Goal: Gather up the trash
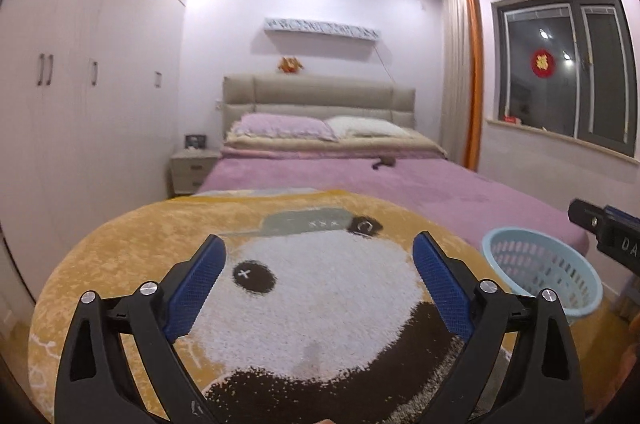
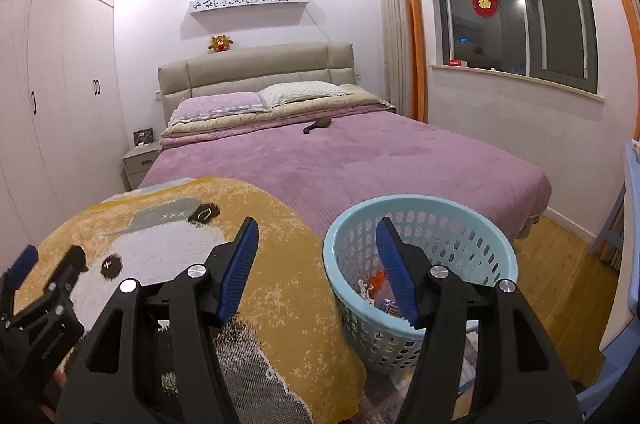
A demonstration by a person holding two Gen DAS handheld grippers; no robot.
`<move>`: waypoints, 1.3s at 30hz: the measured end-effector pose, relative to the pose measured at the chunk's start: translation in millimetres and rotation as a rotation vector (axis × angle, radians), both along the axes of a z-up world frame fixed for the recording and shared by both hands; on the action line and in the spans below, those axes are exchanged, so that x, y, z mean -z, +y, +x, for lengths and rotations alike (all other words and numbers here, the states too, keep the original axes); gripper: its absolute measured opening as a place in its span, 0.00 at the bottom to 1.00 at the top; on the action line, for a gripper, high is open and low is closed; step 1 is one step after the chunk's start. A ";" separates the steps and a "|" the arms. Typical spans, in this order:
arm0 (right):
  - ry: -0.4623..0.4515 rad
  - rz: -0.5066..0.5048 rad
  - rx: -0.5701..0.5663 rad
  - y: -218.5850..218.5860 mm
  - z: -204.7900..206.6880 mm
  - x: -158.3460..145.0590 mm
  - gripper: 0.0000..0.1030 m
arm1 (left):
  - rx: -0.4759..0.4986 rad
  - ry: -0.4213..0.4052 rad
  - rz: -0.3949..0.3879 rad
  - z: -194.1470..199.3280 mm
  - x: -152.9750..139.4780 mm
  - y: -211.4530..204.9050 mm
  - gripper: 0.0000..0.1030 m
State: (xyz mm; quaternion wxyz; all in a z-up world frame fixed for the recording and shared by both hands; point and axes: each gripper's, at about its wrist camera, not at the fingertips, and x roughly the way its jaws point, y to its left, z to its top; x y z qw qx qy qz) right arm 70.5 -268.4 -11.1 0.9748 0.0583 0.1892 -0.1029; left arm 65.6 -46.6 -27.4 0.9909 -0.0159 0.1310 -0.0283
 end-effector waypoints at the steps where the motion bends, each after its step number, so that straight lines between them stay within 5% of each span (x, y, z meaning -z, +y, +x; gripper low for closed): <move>1: 0.006 -0.002 -0.003 0.7 0.3 4.4 0.56 | -0.008 0.007 -0.002 0.6 -0.1 1.4 0.91; 8: 0.045 -0.015 -0.035 9.1 8.1 24.9 0.56 | -0.021 0.054 -0.048 5.8 3.0 12.9 0.93; 39: 0.053 -0.023 -0.071 17.0 8.1 30.6 0.61 | -0.024 0.079 0.020 12.1 6.6 2.6 0.93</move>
